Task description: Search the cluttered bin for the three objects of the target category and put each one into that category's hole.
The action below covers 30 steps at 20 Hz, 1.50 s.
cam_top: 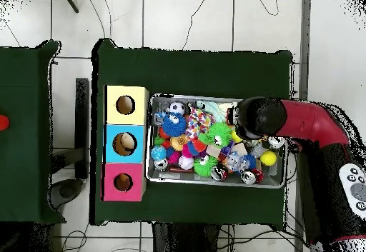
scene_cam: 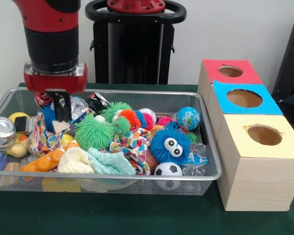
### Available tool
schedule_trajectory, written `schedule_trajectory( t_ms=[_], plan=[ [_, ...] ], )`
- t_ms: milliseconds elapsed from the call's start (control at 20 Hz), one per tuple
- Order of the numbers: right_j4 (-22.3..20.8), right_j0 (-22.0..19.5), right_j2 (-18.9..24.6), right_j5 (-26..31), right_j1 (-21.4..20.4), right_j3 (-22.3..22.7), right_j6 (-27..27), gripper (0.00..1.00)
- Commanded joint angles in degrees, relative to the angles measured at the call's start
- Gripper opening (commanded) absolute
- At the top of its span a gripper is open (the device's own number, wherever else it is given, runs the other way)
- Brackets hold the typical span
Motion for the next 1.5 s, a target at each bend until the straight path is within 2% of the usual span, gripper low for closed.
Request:
schedule_trajectory(
  t_ms=[50,200,400,700,950,1300,1500],
  plan=[
    [0.2,0.7,4.0,7.7,-1.3,2.2,-10.6,0.00],
    [-1.4,0.9,3.2,6.1,0.2,2.0,-9.9,0.00],
    [-4.2,3.6,0.0,7.2,5.8,-3.3,-6.4,0.00],
    [-7.3,7.3,-3.5,9.5,10.4,-9.1,-3.8,0.00],
    [-9.4,9.2,-6.2,10.7,11.4,-11.2,-4.3,0.00],
    [-14.8,12.4,-10.3,13.0,10.9,-14.8,-5.3,0.00],
    [-15.1,12.2,-10.6,10.3,10.0,-13.1,-4.8,0.00]
  ],
)
